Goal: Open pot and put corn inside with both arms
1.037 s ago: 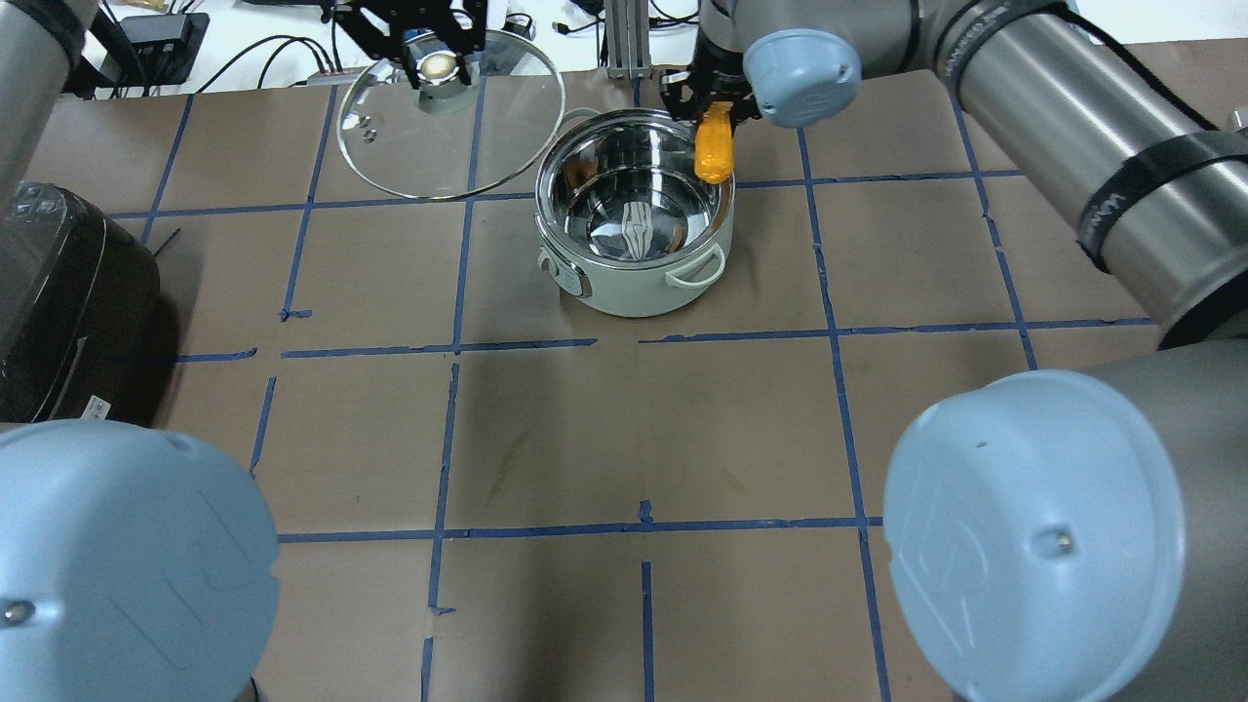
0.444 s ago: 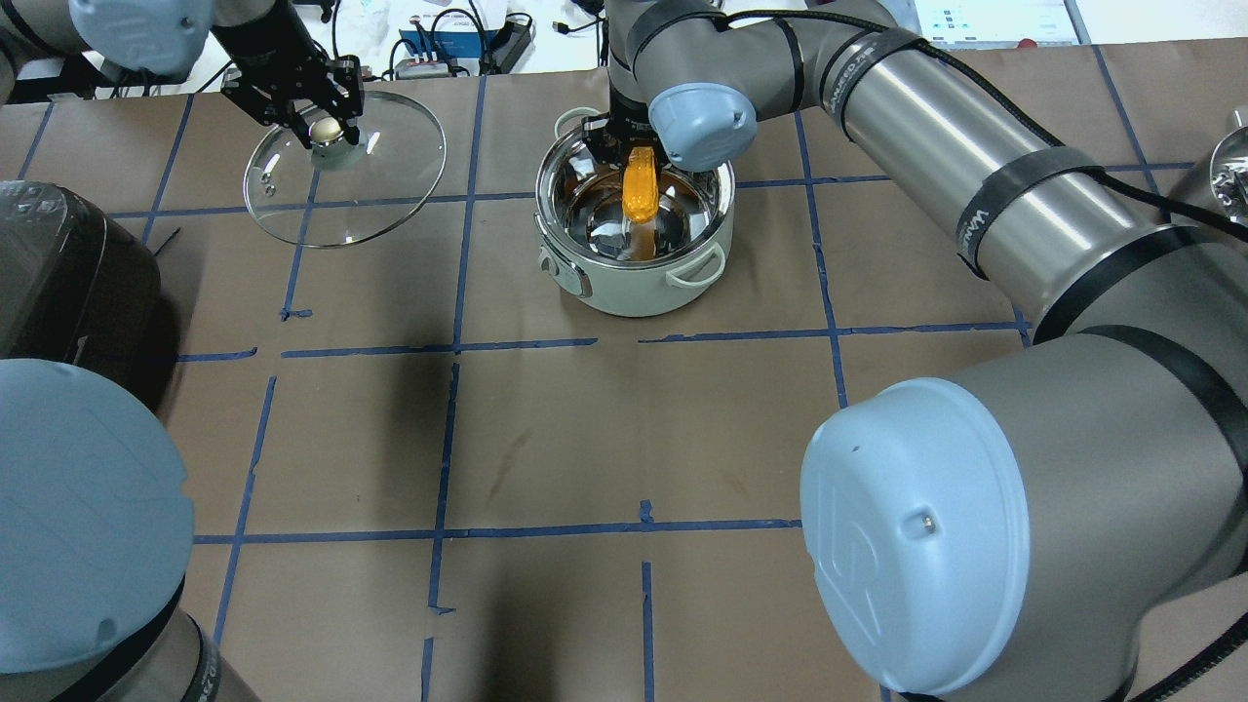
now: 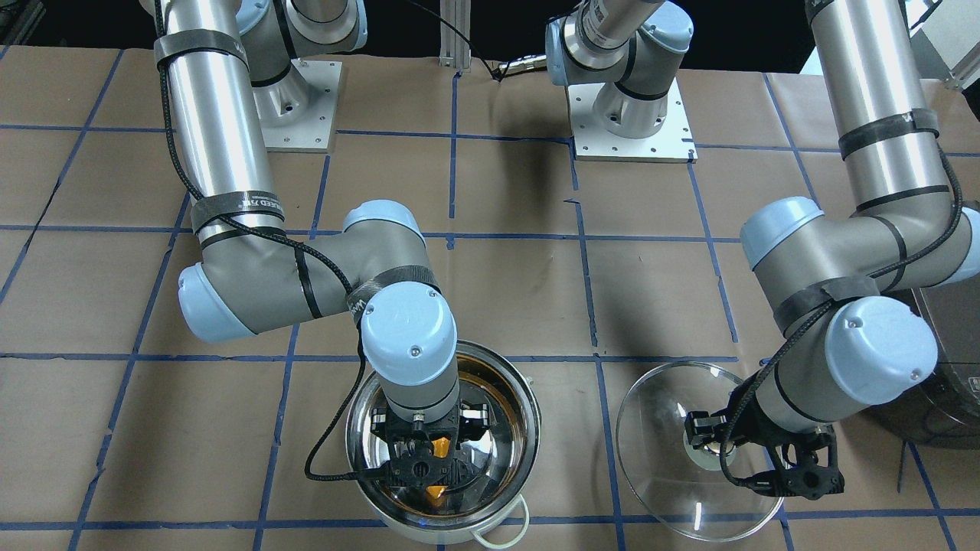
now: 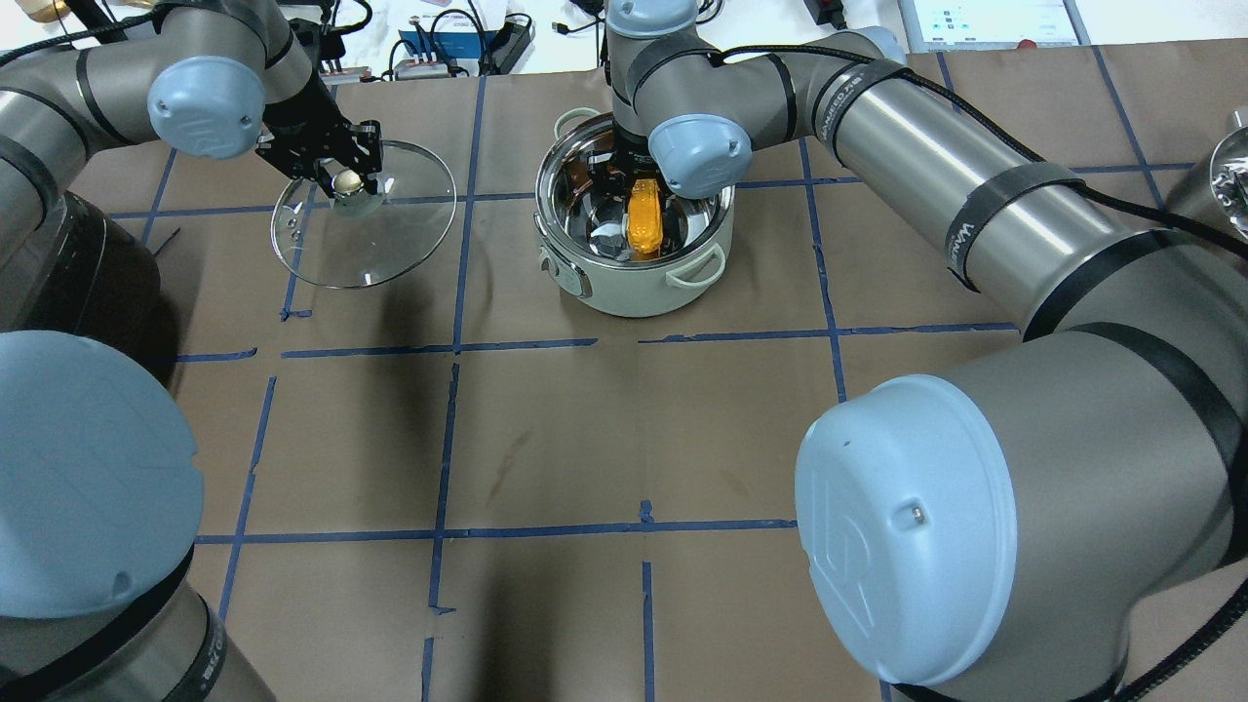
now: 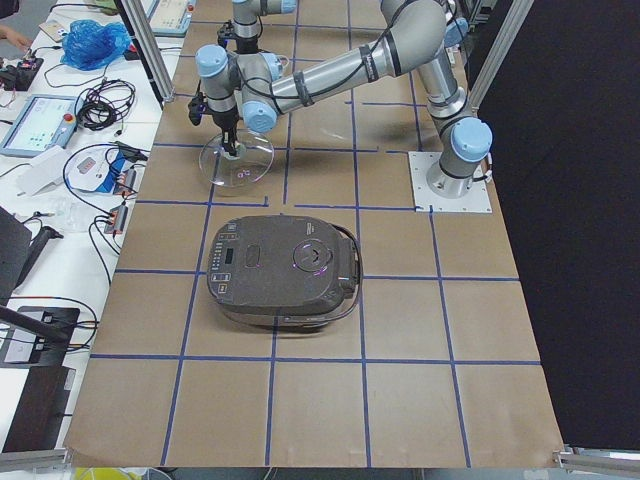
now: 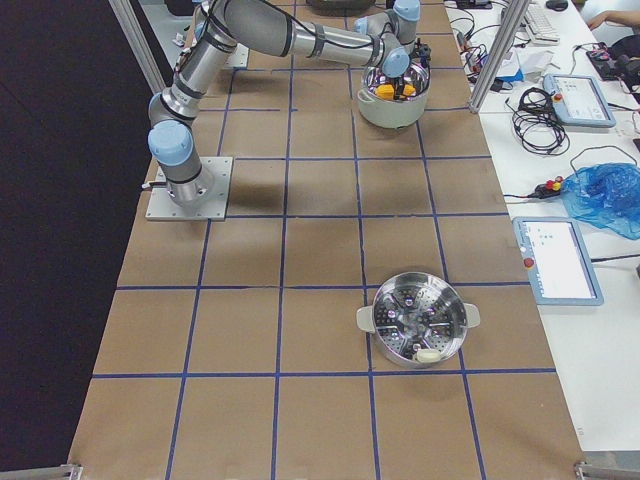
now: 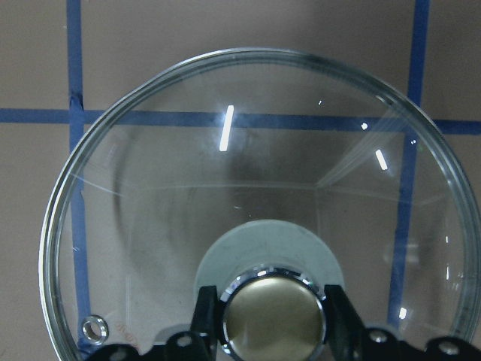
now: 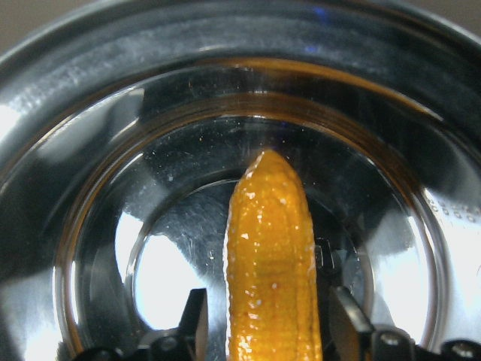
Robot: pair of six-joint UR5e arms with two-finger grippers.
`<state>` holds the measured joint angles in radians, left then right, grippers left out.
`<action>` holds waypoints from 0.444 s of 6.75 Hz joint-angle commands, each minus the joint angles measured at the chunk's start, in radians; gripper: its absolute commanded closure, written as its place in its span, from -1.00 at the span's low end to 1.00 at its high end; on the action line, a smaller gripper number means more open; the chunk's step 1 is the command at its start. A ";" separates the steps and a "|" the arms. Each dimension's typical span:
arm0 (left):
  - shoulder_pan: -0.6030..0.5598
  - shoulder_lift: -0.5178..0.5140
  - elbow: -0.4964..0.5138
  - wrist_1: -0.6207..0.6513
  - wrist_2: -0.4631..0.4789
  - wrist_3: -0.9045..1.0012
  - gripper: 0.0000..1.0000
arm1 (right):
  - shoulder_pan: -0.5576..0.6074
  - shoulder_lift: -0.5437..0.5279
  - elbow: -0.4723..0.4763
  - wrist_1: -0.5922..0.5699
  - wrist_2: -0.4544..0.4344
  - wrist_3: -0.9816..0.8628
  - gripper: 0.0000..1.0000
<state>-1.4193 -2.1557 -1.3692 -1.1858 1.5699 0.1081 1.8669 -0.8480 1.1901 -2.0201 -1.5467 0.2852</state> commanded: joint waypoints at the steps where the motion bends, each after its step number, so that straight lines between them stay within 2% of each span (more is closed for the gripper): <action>1: 0.000 -0.047 -0.010 0.043 -0.001 -0.013 0.97 | -0.009 -0.084 0.015 0.018 0.000 -0.003 -1.00; 2: 0.002 -0.050 -0.008 0.043 -0.002 -0.013 0.56 | -0.023 -0.150 0.019 0.076 0.000 -0.006 -1.00; 3: 0.002 -0.056 -0.013 0.051 0.005 0.004 -0.98 | -0.057 -0.208 0.022 0.151 -0.003 -0.006 -1.00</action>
<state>-1.4177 -2.2039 -1.3784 -1.1440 1.5703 0.1005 1.8409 -0.9845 1.2070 -1.9450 -1.5470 0.2805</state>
